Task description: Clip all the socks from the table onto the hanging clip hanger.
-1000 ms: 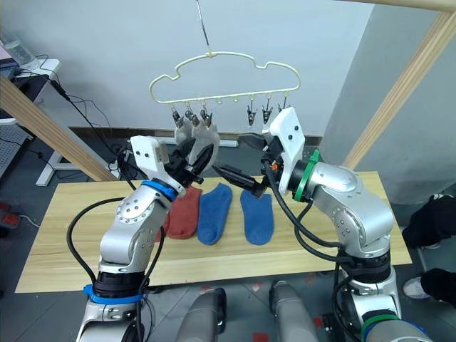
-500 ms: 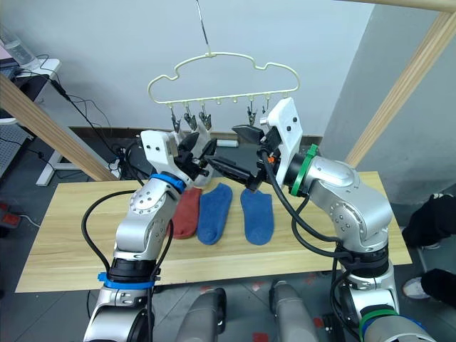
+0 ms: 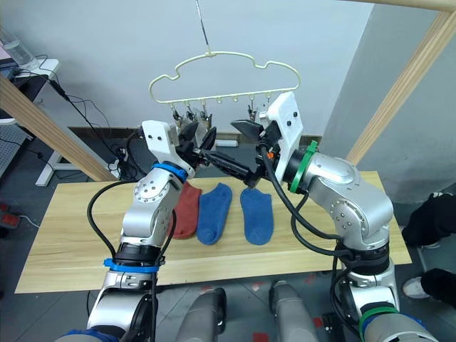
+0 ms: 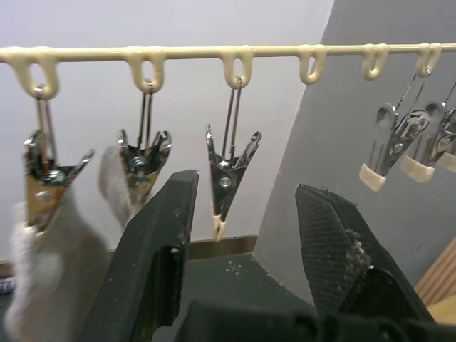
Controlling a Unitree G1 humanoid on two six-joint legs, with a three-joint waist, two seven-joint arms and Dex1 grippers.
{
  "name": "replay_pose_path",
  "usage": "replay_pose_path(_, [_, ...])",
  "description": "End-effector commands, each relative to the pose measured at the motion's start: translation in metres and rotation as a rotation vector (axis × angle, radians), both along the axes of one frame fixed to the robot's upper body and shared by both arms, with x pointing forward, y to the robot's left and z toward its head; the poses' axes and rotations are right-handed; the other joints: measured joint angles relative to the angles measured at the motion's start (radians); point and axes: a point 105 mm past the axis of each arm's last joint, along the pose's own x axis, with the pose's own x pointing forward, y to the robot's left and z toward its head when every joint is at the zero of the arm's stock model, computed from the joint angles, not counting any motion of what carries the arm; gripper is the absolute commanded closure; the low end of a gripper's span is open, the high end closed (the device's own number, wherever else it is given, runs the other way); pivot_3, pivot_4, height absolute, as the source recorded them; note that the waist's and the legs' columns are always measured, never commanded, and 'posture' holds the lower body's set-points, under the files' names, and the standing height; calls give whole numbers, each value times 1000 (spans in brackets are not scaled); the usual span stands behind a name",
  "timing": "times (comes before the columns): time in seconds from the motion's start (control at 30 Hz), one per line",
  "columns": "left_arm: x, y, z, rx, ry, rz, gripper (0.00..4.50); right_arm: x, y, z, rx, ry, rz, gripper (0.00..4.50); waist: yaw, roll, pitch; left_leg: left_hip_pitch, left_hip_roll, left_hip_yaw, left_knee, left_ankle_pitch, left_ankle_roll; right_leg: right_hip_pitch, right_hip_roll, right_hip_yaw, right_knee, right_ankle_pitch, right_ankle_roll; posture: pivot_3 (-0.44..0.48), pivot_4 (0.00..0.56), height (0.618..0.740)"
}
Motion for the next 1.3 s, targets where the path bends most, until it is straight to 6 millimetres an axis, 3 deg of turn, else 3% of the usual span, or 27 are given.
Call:
replay_pose_path(0.03, [-1,-1,14,15,-64,-1,2120,-10,0,15,37,-69,21,0,0,0,0,0,0,0,0,0,0,0,0,0,0,0,0,-57,277,740])
replay_pose_path(1.3, [24,-3,36,-8,-132,22,2120,-9,-2,12,34,-57,-14,0,-20,0,0,0,0,0,0,0,0,0,0,0,0,0,0,-79,270,740])
